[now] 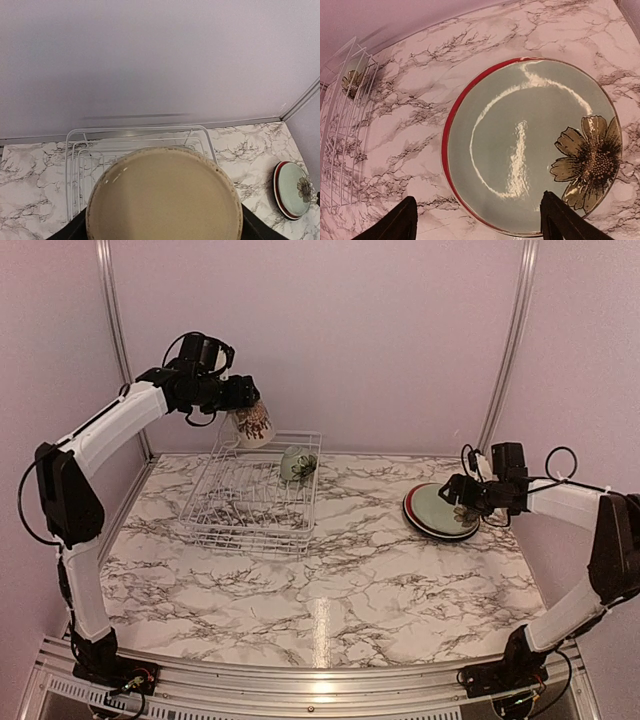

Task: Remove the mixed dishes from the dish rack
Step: Pass from the left arm to the right

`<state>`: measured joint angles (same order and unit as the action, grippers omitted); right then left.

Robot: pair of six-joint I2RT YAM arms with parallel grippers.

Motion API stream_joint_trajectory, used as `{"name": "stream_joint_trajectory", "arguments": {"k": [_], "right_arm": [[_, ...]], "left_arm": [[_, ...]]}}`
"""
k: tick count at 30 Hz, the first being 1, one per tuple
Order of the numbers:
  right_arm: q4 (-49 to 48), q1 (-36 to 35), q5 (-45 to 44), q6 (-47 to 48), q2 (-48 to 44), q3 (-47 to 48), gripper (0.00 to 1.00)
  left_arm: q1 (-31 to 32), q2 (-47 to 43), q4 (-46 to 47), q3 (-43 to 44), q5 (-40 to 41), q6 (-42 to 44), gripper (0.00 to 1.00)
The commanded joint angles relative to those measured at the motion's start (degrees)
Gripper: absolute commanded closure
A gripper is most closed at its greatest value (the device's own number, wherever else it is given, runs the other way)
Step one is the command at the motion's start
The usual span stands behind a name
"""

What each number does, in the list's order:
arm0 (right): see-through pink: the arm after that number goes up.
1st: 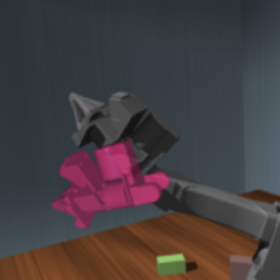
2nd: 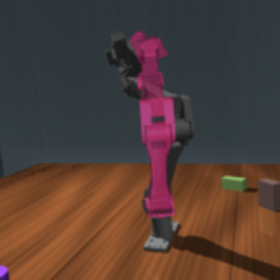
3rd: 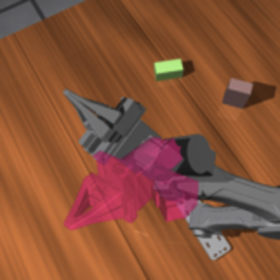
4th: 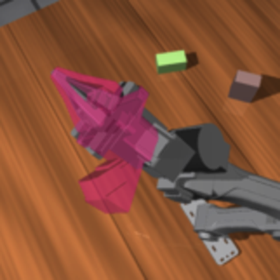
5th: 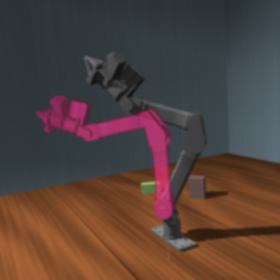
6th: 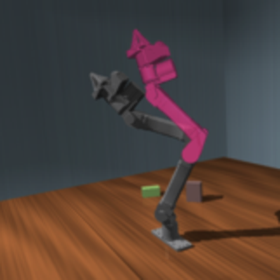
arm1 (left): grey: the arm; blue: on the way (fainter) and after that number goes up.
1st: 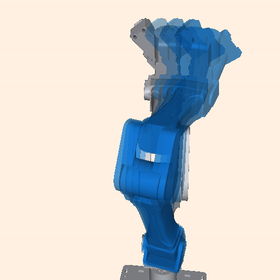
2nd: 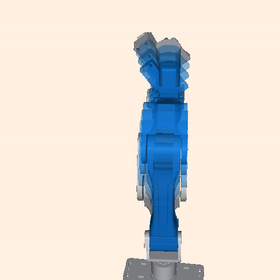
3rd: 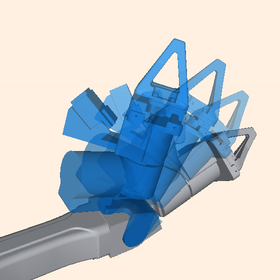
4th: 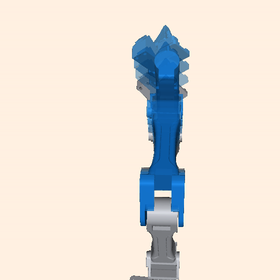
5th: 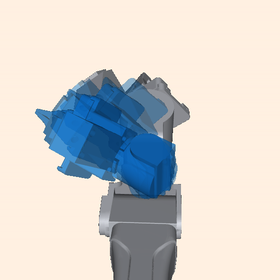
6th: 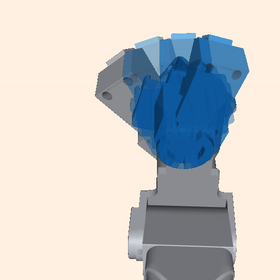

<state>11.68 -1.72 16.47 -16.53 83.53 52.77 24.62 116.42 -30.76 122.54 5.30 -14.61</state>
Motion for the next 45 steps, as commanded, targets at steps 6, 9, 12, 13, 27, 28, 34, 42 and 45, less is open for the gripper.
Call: {"name": "stream_joint_trajectory", "arguments": {"k": [6,9,12,13,27,28,34,42,45], "right_arm": [[-4.14,-11.38,-1.77,-1.62,-2.00,3.86,0.17],[-8.34,-17.69,-1.81,-1.72,-3.35,4.71,0.15],[-14.24,-23.81,-1.72,-1.98,-3.52,5.75,0.14],[-16.15,-25.80,-1.71,-1.96,-3.36,6.18,0.14],[-45.09,-39.85,1.21,-7.43,4.56,5.04,0.13],[-47.61,-39.90,1.82,-9.08,4.96,4.64,0.14],[-49.15,-40.97,3.93,-12.53,9.91,5.89,0.18],[-47.69,-41.09,1.57,-12.36,7.06,1.74,0.16],[-40.88,-41.11,-3.57,-9.64,2.00,-0.09,0.06]], "left_arm": [[-0.04,-17.57,34.80,-24.32,-26.17,-24.73,1.00],[-0.01,-18.94,52.04,-33.04,-31.97,-39.08,1.00],[0.03,-18.22,69.48,-39.23,-35.59,-53.74,1.00],[0.03,-17.83,74.34,-40.62,-35.92,-58.19,1.00],[5.84,-16.35,119.81,-63.50,-25.90,-85.56,1.00],[6.59,-15.73,121.19,-64.01,-25.88,-86.23,1.00],[9.51,-12.62,129.61,-65.68,-23.63,-88.54,1.00],[9.83,-13.23,129.87,-68.31,-23.33,-85.41,1.00],[8.72,-14.49,128.51,-69.76,-23.73,-83.95,1.00]]}}
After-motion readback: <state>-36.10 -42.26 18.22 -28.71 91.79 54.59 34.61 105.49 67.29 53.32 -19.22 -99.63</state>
